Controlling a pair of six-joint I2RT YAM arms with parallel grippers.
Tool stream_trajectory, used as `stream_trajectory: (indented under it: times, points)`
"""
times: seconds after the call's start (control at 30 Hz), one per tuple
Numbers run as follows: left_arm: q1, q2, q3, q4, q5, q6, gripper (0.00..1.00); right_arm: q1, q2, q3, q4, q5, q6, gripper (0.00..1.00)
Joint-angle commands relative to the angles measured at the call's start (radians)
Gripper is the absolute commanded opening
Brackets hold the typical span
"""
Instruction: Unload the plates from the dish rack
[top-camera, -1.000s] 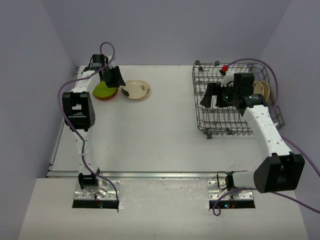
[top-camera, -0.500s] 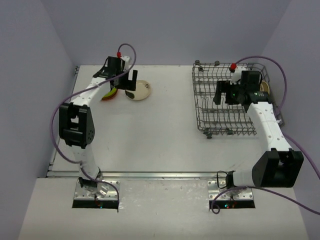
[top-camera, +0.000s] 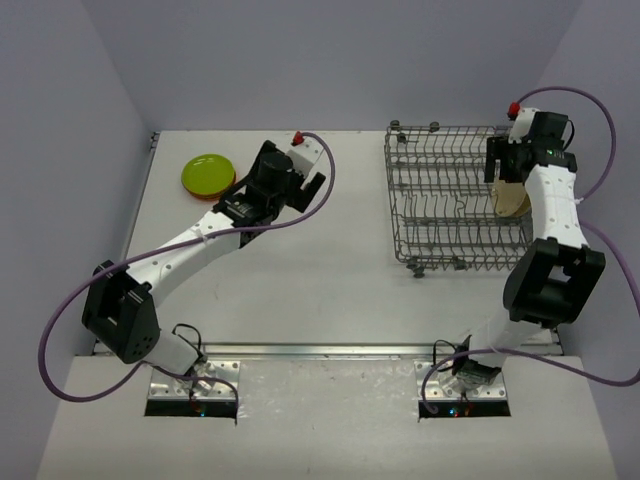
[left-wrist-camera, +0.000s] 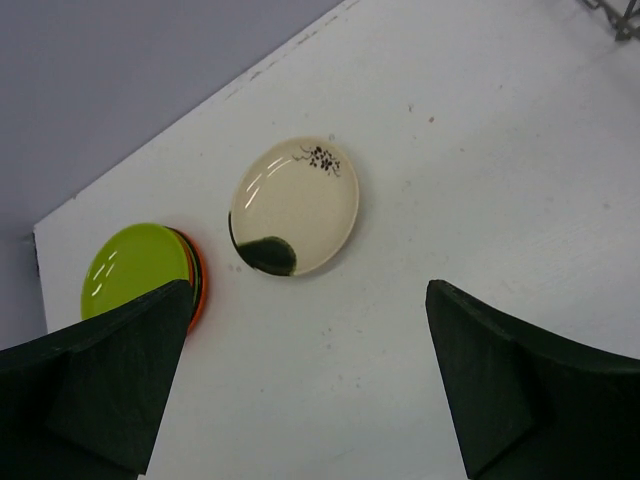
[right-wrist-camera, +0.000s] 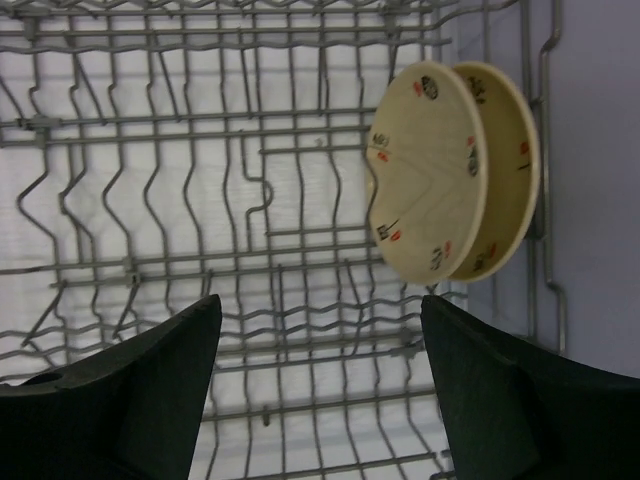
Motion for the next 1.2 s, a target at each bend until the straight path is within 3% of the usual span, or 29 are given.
stream_trajectory:
  times: [0.0,0.3,0.77,0.83,0.97,1.17]
  points:
    - [-0.017,-0.012,-0.023,0.081,-0.081,0.044,1.0,-0.046,0.092,0.143,0.025,0.005,-0.12,0.69]
    - [-0.021,-0.009,-0.033,0.081,-0.065,0.036,1.0,-0.097,0.228,0.205,0.085,0.005,-0.225,0.5]
    - [-0.025,0.024,-0.015,0.072,-0.05,0.024,1.0,-0.129,0.318,0.147,0.181,0.03,-0.256,0.42]
    - [-0.028,0.026,-0.008,0.064,-0.055,0.025,1.0,-0.129,0.321,0.137,0.196,0.034,-0.256,0.33]
    - [-0.03,0.028,0.0,0.052,-0.06,0.024,1.0,-0.129,0.304,0.112,0.221,0.06,-0.263,0.28]
    - [-0.031,0.023,0.032,0.012,-0.068,0.011,1.0,-0.127,0.185,0.077,0.216,0.063,-0.239,0.1]
